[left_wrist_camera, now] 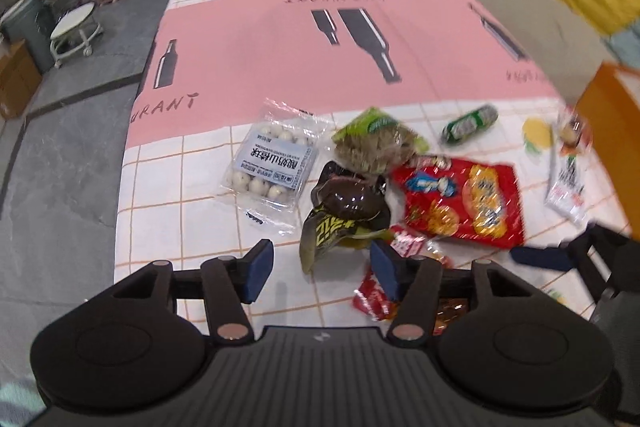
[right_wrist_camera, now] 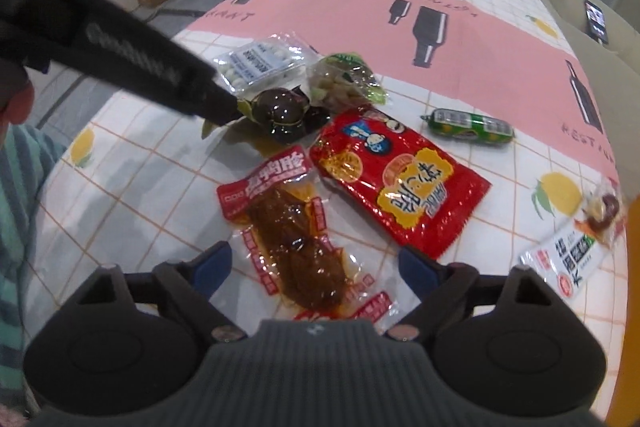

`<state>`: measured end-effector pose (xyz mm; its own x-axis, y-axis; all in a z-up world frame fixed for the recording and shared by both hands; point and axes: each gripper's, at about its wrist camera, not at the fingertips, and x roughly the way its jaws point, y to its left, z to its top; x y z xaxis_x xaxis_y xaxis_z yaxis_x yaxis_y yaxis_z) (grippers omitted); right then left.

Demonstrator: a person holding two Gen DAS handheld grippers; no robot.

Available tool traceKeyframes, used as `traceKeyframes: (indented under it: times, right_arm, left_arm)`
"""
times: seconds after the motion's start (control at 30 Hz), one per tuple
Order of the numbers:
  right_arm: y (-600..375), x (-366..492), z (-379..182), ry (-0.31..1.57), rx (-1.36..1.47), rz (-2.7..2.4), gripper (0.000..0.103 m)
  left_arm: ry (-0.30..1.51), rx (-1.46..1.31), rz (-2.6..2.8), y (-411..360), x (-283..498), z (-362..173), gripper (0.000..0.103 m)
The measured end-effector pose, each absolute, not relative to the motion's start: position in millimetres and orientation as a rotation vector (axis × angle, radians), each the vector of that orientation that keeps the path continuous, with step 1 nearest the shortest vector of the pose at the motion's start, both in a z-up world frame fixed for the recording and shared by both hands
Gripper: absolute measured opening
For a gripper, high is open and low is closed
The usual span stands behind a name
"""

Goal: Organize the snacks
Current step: 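Grasp the dark green-brown pouch with left tool while right tool grasps red-label duck gizzard pack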

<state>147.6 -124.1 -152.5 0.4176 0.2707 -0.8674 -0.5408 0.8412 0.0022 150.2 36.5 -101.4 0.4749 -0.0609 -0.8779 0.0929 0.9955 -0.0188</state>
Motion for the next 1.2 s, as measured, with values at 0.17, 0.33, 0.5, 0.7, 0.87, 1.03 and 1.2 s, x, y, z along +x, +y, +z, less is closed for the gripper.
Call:
traceKeyframes:
  times: [0.17, 0.33, 0.5, 0.7, 0.87, 1.03, 1.2]
  right_arm:
    - [-122.4, 158.2, -162.0, 1.047, -0.295, 0.529, 0.092]
    - [-118.2, 166.1, -169.8, 1.072, -0.277, 0.535, 0.092]
    - [-116.3, 167.4, -173.6, 1.057, -0.261, 0.534, 0.091]
    - [-123.2, 162.0, -169.9, 1.036, -0.256, 0.523, 0.073]
    - [-132.7, 158.0, -167.0, 1.043, -0.229, 0.492, 0.058]
    - [-142.8, 148.0, -165.7, 1.059, -0.200, 0.476, 0.058]
    - [-151.9, 142.1, -163.8, 1.111, -0.196, 0.437, 0.057]
  left_arm:
    - [1.066, 0.149, -0.088, 26.1, 155.9, -116.8, 0.065]
    - [1.036, 0.193, -0.106, 17.9, 162.7, -121.5, 0.057]
    - [1.014, 0.262, -0.101, 6.7, 166.5, -126.4, 0.043]
    - [1.004, 0.288, -0.113, -0.3, 165.0, -128.7, 0.020]
    - [1.011, 0.294, -0.108, -4.5, 161.6, -126.8, 0.008]
    - [1.009, 0.302, -0.111, -9.5, 150.8, -122.3, 0.002]
    - [1.057, 0.216, -0.115, -9.4, 141.1, -113.8, 0.001]
